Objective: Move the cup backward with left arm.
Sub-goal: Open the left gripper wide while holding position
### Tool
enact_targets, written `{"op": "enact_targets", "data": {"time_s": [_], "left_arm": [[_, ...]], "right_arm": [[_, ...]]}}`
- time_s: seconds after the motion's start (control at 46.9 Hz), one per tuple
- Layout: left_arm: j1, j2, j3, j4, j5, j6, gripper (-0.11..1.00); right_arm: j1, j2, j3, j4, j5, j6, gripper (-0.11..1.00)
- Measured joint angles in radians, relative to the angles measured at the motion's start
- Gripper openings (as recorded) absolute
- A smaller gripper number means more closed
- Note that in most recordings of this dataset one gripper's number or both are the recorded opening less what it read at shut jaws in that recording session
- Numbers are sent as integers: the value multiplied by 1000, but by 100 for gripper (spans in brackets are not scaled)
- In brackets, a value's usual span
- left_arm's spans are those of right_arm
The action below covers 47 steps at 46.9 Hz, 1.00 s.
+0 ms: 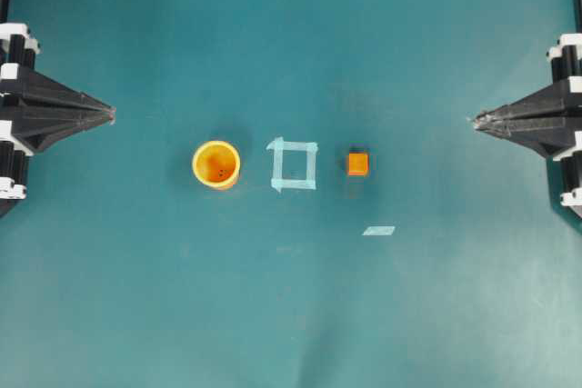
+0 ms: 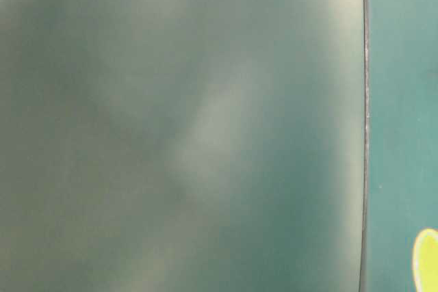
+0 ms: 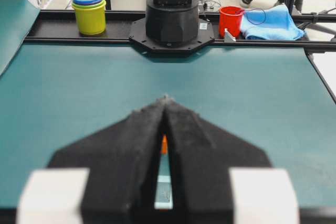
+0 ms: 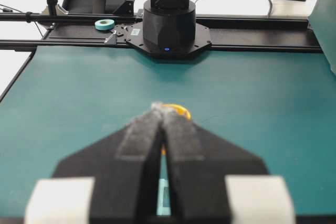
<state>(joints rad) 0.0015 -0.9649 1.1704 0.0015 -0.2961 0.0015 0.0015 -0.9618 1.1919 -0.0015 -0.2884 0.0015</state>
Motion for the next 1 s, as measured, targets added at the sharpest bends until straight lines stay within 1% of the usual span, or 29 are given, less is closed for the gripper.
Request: {"op": "enact_targets", "data": {"time_s": [0.192,0.426,0.554,0.768,0.832,0.874,0.917,1.002], "left_arm": [[-2,11,2,2,69,-14,0],[-2,17,2,2,92,-20,0],[0,20,2,0,101,-34,0],[-2,23,2,2,110,-34,1],[-2,23,2,2,114,-34,4],[-2,23,2,0,115,-34,9],[-2,23,2,2,115,-34,15],[-2,23,2,2,118,-34,33]], "right_arm": [[2,11,-21,0,21,3,0],[0,17,-25,2,32,3,0],[0,17,-25,2,34,6,0],[0,17,-23,2,35,6,0],[2,18,-23,2,35,6,0],[0,18,-25,2,35,6,0],[0,17,-25,2,35,6,0],[0,17,-25,2,35,6,0]]}}
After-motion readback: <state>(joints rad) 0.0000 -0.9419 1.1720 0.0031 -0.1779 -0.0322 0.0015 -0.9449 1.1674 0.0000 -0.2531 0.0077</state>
